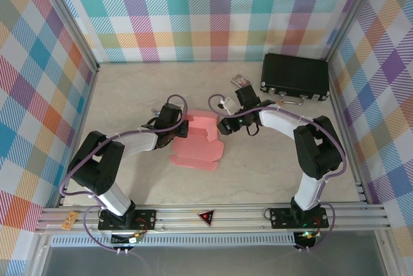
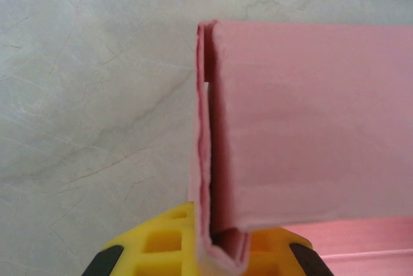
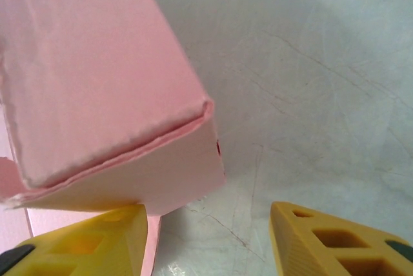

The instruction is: Fold the paper box

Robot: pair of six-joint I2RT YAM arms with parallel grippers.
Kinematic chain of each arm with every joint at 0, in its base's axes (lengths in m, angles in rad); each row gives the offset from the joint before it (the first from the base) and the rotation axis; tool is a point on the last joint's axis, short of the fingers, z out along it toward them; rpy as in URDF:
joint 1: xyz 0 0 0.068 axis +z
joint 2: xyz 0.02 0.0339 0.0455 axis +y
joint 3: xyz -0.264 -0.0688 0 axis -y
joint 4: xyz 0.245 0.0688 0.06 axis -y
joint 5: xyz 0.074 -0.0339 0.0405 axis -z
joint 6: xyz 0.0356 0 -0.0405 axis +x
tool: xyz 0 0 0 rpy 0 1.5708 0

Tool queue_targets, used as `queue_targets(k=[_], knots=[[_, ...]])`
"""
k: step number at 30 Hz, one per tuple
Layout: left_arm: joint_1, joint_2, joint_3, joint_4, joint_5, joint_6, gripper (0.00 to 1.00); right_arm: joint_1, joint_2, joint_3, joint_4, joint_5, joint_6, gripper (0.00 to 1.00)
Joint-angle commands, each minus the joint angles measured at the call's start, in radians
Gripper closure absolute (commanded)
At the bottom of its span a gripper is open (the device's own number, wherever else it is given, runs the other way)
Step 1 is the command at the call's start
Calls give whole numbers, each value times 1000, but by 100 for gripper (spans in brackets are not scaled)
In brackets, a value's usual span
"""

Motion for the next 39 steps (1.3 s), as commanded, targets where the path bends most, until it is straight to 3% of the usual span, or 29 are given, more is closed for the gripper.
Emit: queue_targets(k=[1, 12, 24, 39], knots=[[-13, 9, 19, -8, -11, -18, 97, 11, 12, 27, -4, -52, 3, 49], [-14, 20, 28, -33, -41, -22, 97, 18, 14, 24, -27, -97, -14, 66], [-14, 23, 26, -39, -51, -20, 97, 21, 6, 18, -31, -188, -44, 58], [-18, 5, 18, -52, -1, -25, 97, 47, 38, -3, 142, 54, 93, 53]])
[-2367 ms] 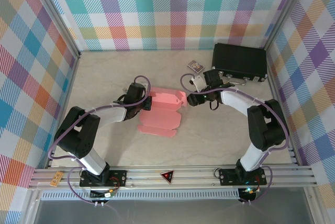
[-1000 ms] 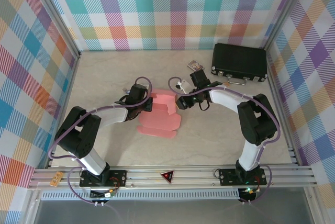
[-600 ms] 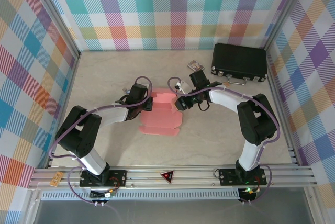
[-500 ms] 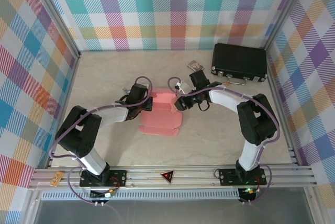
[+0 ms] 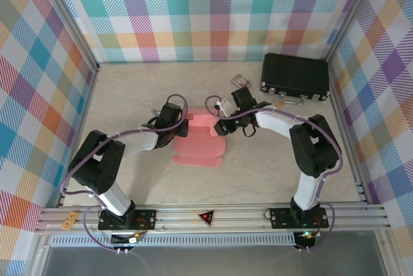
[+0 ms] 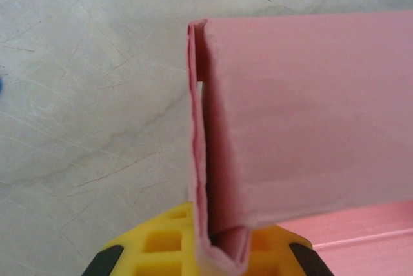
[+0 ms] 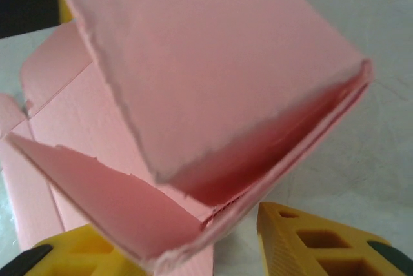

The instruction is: Fold the paper box

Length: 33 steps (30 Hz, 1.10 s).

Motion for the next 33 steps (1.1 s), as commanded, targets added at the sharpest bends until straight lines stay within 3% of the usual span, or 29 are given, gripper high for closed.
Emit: queue_targets(k=[1, 15, 33], knots=[[-18, -8, 7, -49, 24, -18, 97, 19, 9, -10, 95, 74, 55, 53], [-25, -29, 19, -97, 34, -47, 96, 114, 53, -53, 284, 429, 184, 58], [-30, -25, 35, -119, 45, -63, 96, 157, 121, -18, 327, 646, 254, 70]])
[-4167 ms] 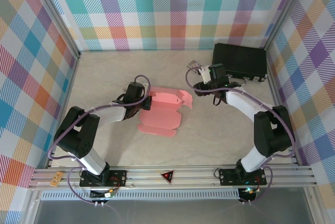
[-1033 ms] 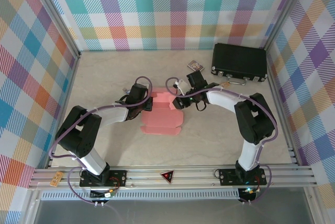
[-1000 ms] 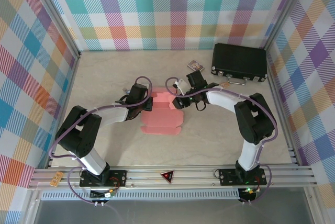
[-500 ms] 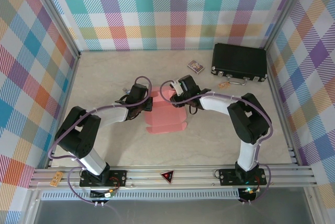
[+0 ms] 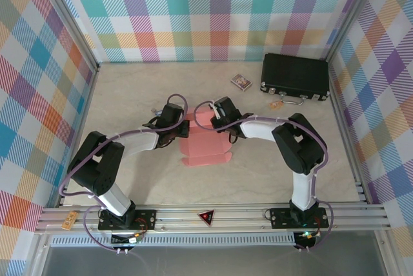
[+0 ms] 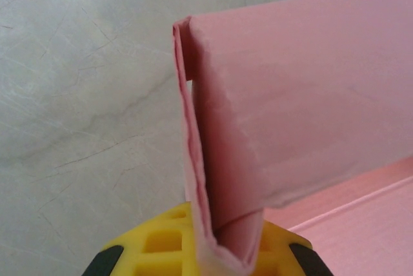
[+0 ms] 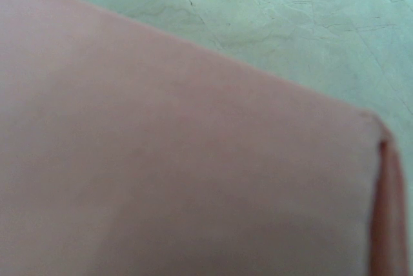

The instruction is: Fold the paper box

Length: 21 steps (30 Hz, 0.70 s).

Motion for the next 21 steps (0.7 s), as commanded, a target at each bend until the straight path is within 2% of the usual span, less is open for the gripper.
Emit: queue_targets(k=[1, 9, 21], knots=[[-14, -14, 21, -65, 25, -15, 97, 12, 20, 26, 28, 79, 22, 71], [-14, -9, 36, -82, 19, -29, 97, 34, 38, 40, 7, 221, 45, 79], [-15, -1, 43, -82, 26, -34, 97, 66, 92, 82, -36, 392, 139, 83]])
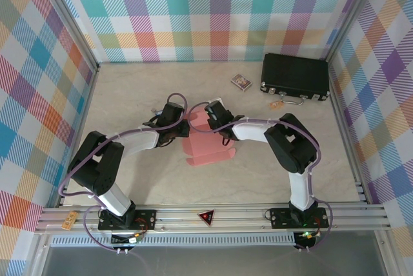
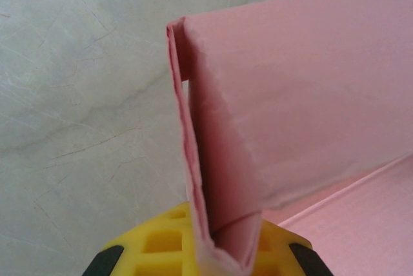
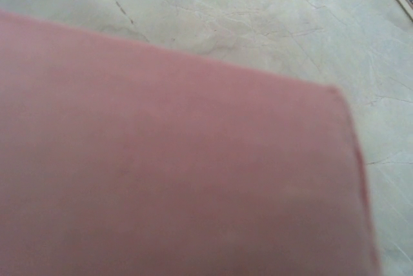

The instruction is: Fold the paper box

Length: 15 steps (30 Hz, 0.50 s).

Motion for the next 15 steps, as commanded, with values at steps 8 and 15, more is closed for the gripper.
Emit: queue_targets(k=[8, 15], knots=[[-14, 5, 24, -38, 25, -5, 96, 48, 77, 70, -34, 249, 75, 85], [-14, 8, 22, -40, 25, -5, 96, 49, 106, 121, -131, 305, 138, 85]])
